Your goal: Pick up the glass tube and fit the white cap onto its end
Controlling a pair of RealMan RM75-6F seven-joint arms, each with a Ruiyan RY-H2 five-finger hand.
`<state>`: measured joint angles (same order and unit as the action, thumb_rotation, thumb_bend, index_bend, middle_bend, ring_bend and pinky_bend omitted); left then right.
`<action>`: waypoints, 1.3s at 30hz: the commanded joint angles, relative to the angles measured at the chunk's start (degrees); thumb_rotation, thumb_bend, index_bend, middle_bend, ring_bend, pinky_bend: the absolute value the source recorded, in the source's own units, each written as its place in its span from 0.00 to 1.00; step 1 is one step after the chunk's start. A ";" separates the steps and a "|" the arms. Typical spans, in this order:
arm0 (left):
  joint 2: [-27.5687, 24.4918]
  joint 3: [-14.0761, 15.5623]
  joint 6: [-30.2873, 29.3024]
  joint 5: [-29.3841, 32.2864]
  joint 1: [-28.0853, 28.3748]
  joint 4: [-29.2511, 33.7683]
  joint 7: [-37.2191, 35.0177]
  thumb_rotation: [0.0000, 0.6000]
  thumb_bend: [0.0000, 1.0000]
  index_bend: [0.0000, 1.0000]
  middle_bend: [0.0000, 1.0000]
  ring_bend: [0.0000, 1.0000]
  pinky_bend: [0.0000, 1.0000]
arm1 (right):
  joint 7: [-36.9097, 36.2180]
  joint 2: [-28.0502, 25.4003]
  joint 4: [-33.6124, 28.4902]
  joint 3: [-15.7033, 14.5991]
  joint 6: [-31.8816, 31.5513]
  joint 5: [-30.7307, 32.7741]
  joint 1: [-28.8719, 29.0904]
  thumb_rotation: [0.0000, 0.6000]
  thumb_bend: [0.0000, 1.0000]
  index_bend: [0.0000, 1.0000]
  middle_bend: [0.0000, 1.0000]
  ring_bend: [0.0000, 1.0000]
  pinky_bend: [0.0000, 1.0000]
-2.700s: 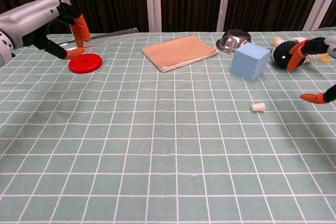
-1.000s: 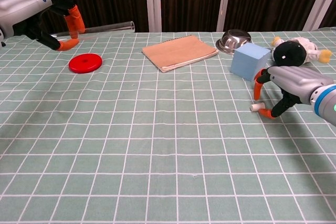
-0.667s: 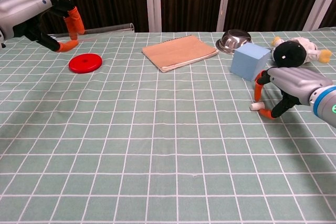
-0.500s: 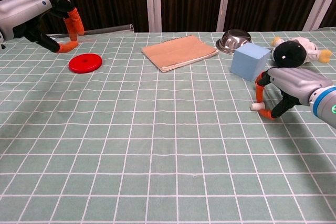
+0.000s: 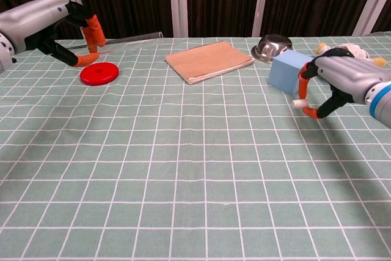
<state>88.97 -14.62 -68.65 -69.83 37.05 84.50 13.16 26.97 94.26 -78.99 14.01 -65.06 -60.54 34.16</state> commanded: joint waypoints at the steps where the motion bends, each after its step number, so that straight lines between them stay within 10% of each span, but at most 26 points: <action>1: 2.50 -0.95 0.49 3.17 0.39 0.19 1.45 1.00 0.71 0.52 0.51 0.08 0.00 | 0.34 -1.33 -0.86 0.91 -1.90 -2.56 0.73 1.00 0.43 0.64 0.22 0.00 0.00; 18: 15.53 -4.69 0.36 8.13 5.40 -4.57 4.17 1.00 0.71 0.52 0.52 0.09 0.00 | 0.16 -0.88 3.27 2.37 -7.57 -19.36 8.10 1.00 0.43 0.64 0.22 0.00 0.00; 39: 23.76 -5.04 -3.70 5.20 5.63 -10.32 -0.92 1.00 0.71 0.52 0.52 0.09 0.00 | -0.14 3.91 10.75 1.22 -10.68 -23.91 10.24 1.00 0.43 0.64 0.22 0.00 0.00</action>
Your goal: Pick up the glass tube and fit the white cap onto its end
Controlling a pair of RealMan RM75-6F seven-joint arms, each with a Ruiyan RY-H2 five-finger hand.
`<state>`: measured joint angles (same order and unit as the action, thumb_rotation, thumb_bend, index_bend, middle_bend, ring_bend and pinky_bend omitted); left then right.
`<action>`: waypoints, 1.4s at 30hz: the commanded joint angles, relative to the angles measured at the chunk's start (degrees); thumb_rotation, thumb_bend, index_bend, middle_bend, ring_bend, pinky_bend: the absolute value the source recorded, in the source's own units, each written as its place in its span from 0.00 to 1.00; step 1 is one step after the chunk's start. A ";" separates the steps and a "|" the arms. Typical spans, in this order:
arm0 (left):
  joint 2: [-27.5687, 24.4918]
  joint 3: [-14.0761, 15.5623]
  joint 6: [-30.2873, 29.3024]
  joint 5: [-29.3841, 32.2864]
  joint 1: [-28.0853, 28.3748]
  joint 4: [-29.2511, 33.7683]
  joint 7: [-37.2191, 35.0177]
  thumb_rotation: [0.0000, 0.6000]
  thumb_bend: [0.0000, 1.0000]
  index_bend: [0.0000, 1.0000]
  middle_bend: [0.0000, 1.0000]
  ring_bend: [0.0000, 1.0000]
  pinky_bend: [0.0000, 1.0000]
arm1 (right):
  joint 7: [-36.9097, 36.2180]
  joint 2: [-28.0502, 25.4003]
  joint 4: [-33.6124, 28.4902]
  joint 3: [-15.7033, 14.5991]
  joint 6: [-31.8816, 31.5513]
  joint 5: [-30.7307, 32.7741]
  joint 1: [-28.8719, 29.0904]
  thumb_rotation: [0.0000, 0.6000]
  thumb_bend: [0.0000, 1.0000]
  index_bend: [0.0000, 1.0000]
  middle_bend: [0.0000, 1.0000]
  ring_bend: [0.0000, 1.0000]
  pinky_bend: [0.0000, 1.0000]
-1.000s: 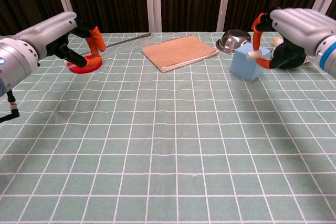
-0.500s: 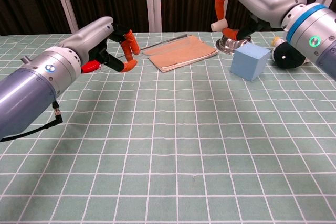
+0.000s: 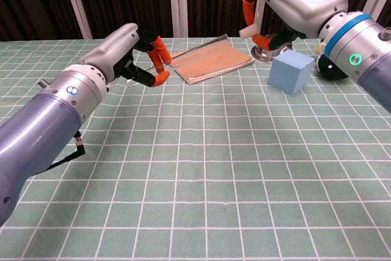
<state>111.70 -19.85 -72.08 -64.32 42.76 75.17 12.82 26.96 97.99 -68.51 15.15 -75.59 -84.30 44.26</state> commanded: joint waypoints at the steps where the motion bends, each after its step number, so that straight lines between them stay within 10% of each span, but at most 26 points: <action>1: 1.30 0.20 -0.31 -0.37 -0.06 -1.26 -0.62 1.00 0.71 0.52 0.52 0.09 0.00 | -0.13 0.26 0.39 0.10 -0.23 -0.19 0.18 1.00 0.43 0.64 0.22 0.00 0.00; 42: 5.81 -1.98 -2.11 -1.75 -1.29 -3.99 -1.51 1.00 0.71 0.52 0.52 0.09 0.00 | -0.44 2.81 1.17 -0.48 -1.24 -0.66 -0.03 1.00 0.43 0.64 0.22 0.00 0.00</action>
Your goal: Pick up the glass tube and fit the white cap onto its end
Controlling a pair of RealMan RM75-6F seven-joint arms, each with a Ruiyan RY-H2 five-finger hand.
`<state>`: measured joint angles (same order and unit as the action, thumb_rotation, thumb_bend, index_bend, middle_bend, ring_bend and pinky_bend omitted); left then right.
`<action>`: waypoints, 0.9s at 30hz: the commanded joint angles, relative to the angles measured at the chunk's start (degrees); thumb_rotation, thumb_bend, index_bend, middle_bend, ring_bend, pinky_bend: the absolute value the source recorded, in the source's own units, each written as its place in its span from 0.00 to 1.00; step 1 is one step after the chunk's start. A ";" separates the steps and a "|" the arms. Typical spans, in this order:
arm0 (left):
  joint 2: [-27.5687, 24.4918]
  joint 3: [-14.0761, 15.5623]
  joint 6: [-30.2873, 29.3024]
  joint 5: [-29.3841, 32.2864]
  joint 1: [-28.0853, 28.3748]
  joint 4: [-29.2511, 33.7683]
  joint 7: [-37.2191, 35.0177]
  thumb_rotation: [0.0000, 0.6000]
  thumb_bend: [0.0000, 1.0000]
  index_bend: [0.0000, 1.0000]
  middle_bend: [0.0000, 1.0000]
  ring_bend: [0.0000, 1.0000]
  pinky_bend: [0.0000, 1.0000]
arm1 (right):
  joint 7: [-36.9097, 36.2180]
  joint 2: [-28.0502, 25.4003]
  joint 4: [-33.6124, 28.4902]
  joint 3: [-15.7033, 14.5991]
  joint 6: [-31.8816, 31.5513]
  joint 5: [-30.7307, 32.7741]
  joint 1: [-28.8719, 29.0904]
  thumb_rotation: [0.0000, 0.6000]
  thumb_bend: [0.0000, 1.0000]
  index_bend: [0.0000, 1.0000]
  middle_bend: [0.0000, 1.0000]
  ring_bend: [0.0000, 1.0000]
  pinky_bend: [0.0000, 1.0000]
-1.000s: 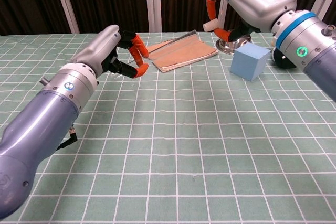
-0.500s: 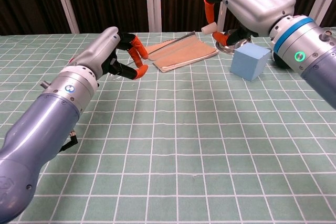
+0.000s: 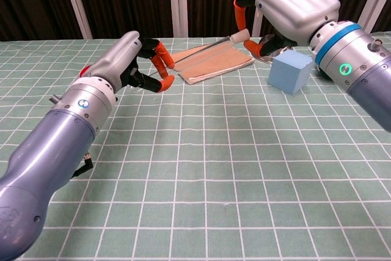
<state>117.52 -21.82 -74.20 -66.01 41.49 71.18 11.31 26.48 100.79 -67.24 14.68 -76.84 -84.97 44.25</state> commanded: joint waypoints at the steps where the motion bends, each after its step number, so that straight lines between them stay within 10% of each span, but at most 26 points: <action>1: -0.02 0.00 0.05 -0.12 -0.05 0.02 0.01 1.00 0.71 0.52 0.52 0.09 0.00 | 0.11 0.00 -0.16 0.01 -0.02 -0.03 -0.01 1.00 0.43 0.64 0.22 0.00 0.00; 27: 0.92 -0.70 0.75 -0.21 0.00 -0.12 0.05 1.00 0.71 0.52 0.52 0.09 0.00 | 0.69 1.06 -0.45 -0.21 0.03 -0.47 0.15 1.00 0.43 0.64 0.22 0.00 0.00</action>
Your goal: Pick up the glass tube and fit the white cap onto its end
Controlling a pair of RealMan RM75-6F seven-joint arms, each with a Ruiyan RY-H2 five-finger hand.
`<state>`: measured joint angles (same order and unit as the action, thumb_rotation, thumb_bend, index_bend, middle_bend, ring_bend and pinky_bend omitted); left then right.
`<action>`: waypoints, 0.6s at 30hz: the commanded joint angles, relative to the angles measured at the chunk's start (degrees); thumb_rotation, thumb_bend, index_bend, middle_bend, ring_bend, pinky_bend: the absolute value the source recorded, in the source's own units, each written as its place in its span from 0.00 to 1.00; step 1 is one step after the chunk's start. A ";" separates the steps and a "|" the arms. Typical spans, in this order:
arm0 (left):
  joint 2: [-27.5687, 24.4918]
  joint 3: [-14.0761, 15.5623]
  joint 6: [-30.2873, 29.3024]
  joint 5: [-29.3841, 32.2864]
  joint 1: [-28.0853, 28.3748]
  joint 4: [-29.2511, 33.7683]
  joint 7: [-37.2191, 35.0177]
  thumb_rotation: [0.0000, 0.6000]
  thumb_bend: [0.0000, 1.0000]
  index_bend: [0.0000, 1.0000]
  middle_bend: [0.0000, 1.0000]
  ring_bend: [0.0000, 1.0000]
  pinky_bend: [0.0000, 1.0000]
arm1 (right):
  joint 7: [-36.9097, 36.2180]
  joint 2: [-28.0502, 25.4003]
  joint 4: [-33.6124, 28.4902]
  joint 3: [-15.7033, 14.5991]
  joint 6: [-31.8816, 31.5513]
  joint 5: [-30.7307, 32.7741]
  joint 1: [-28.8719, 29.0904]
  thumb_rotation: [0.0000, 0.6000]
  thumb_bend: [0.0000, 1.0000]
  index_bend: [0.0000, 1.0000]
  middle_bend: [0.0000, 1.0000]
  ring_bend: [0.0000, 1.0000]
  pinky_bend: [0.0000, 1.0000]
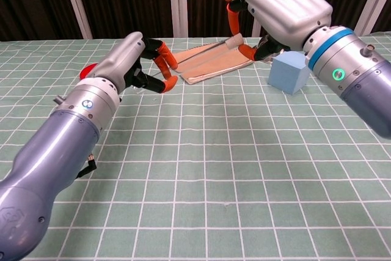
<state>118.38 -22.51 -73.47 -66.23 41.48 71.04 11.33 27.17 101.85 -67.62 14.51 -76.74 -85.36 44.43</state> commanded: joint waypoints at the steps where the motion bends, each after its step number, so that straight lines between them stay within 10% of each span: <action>1: 0.11 -0.03 0.02 0.01 0.01 0.02 0.04 1.00 0.71 0.52 0.52 0.09 0.00 | -0.03 0.01 -0.19 -0.05 -0.09 -0.10 -0.04 1.00 0.43 0.64 0.22 0.00 0.00; 8: 0.32 -0.09 -0.04 -0.24 0.06 0.08 0.10 1.00 0.71 0.52 0.52 0.09 0.00 | 0.21 -0.11 -0.77 0.00 -0.15 -0.15 -0.14 1.00 0.43 0.62 0.22 0.00 0.00; 13: 0.14 -0.20 -0.21 -0.37 -0.10 0.29 0.13 1.00 0.71 0.52 0.52 0.09 0.00 | 1.35 -0.70 -1.38 -0.09 0.49 0.57 -0.54 1.00 0.43 0.22 0.10 0.00 0.00; 18: 0.04 -0.14 -0.86 -0.94 -0.29 0.47 0.08 1.00 0.71 0.52 0.52 0.09 0.00 | 2.38 -1.51 -2.63 -0.64 0.85 0.93 -1.22 1.00 0.43 0.02 0.03 0.00 0.00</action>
<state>118.43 -22.66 -74.29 -67.13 41.23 71.47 11.44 29.46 100.46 -70.02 14.03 -75.93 -84.52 43.41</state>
